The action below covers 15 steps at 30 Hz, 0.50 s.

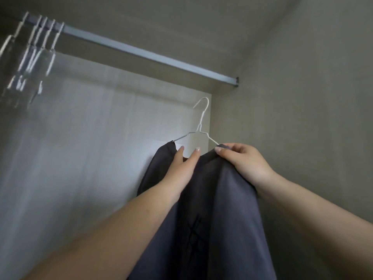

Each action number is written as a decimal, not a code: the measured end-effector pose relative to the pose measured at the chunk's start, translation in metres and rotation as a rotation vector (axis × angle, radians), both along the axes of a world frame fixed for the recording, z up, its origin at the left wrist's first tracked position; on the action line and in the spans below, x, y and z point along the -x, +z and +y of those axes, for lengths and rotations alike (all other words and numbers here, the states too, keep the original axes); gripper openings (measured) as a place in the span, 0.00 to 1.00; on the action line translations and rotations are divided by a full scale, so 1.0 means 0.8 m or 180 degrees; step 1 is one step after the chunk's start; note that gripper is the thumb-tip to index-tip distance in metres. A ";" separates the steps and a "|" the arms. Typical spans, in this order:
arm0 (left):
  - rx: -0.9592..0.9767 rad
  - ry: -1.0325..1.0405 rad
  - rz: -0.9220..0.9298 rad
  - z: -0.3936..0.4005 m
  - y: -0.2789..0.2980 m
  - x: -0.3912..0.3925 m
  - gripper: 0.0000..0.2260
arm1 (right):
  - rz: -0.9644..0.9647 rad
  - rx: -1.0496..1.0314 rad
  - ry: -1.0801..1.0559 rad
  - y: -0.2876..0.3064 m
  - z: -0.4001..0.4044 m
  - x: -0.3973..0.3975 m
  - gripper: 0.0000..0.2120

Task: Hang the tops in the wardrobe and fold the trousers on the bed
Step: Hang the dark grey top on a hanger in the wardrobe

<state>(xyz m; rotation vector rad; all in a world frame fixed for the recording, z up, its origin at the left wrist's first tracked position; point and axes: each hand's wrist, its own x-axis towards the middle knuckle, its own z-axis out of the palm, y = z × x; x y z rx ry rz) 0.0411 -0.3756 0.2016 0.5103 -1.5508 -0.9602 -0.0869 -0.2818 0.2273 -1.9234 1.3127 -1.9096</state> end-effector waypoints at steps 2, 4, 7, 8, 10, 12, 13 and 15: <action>-0.0196 -0.0737 0.0153 0.019 0.009 0.023 0.31 | 0.0016 0.0078 -0.0250 0.021 -0.002 0.009 0.09; -0.0230 -0.1345 0.0281 0.038 0.026 0.037 0.26 | -0.0073 0.0193 -0.0424 0.046 -0.003 0.018 0.13; -0.0122 -0.1758 0.0372 0.062 0.057 0.052 0.25 | -0.0285 0.0462 -0.0471 0.088 0.001 0.029 0.14; -0.0040 -0.1781 0.0379 0.072 0.065 0.054 0.24 | -0.0292 0.0513 -0.0448 0.099 0.002 0.030 0.14; 0.0134 -0.1720 0.0497 0.086 0.079 0.061 0.22 | -0.0227 0.0592 -0.0440 0.116 0.000 0.031 0.13; 0.0281 -0.1593 0.0548 0.093 0.089 0.066 0.23 | -0.0230 0.0654 -0.0456 0.129 -0.006 0.032 0.14; 0.0321 -0.1547 0.0519 0.095 0.095 0.069 0.24 | -0.0270 0.0698 -0.0457 0.137 -0.009 0.035 0.14; 0.0329 -0.1553 0.0445 0.097 0.105 0.073 0.25 | -0.0309 0.0752 -0.0482 0.154 -0.014 0.041 0.16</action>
